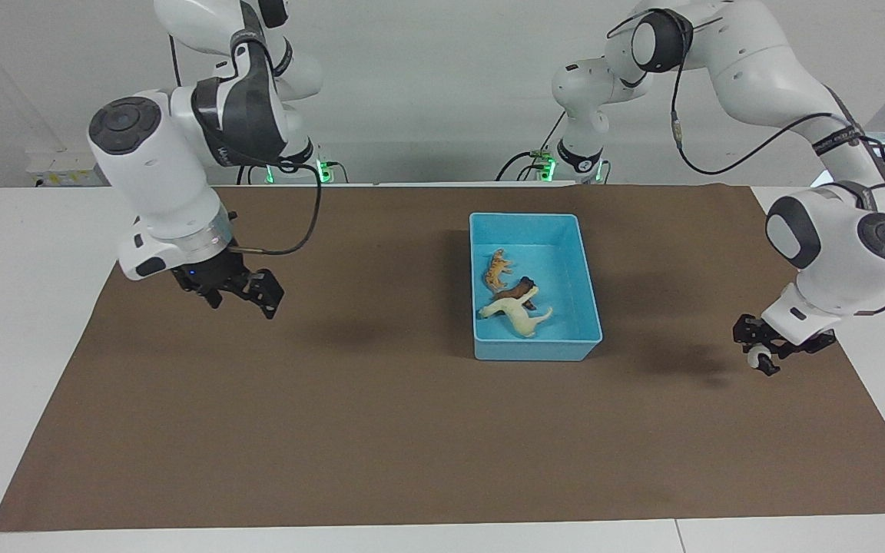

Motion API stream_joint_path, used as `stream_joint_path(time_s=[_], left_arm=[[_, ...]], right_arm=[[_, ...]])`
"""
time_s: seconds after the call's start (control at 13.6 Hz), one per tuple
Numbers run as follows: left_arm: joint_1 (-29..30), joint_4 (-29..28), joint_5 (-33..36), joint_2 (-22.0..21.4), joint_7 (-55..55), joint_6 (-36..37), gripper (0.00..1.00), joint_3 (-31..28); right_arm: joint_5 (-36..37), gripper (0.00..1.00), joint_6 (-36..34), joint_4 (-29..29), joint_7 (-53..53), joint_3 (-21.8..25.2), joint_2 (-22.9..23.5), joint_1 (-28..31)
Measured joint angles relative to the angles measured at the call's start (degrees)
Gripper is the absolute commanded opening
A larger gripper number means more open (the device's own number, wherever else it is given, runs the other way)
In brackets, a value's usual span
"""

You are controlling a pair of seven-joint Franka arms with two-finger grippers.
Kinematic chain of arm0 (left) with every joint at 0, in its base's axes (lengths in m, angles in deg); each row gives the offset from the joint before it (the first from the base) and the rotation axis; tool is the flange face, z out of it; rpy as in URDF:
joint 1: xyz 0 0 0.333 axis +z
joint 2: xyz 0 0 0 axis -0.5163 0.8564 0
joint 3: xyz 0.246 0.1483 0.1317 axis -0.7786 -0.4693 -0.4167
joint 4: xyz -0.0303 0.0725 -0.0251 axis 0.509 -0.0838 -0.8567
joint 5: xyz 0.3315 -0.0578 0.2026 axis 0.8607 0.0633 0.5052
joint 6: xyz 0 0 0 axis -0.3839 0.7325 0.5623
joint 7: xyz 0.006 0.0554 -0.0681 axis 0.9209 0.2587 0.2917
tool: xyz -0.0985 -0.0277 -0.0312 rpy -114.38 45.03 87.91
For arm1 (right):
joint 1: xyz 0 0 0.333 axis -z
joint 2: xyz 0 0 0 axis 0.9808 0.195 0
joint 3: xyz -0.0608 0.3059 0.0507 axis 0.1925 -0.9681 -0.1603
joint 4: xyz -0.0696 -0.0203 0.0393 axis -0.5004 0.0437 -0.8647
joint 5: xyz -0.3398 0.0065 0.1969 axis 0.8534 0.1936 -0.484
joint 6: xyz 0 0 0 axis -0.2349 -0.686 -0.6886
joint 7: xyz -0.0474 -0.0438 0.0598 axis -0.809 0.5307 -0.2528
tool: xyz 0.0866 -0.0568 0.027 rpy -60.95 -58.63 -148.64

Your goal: Put all toys into storage box

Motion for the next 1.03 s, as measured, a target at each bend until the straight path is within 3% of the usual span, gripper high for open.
stream_joint_path(time_s=[0.07, 0.15, 0.22, 0.44, 0.66, 0.81, 1.03], left_arm=[[-3.66, -0.27, -0.23, -2.02, 6.45, 2.83, 0.43, 0.07], [-7.52, -0.90, -0.39, -3.40, 12.17, 4.83, 0.76, 0.13], [-11.11, -2.19, -0.45, -4.20, 16.46, 5.54, 1.00, 0.16], [-18.64, -10.51, -0.51, -6.27, 22.03, 1.98, 1.00, 0.14], [-20.06, -16.32, -0.54, -8.48, 24.79, -3.58, 1.00, -0.31], [-17.58, -15.54, -0.52, -9.73, 20.79, -3.59, 1.00, -1.50], [-7.67, -11.86, -0.54, -12.15, 9.82, 0.01, 1.00, -2.24]], right_arm=[[0.01, 1.00, -0.95, 0.01, 4.12, 0.01, -0.98, 1.96], [0.01, 1.00, -2.88, 0.01, 6.54, 0.02, -2.16, 3.61], [0.01, 1.00, -5.30, 0.02, 7.66, 0.01, -3.41, 4.65], [0.03, 1.00, -14.44, 0.01, 7.90, -0.04, -8.12, 5.26], [0.07, 1.00, -21.18, -0.32, 7.90, -0.05, -12.78, 5.70], [0.07, 1.00, -22.20, -2.70, 7.90, -0.05, -15.82, 5.87], [0.17, 1.00, -21.67, -9.54, 7.90, -0.05, -21.43, 5.93]])
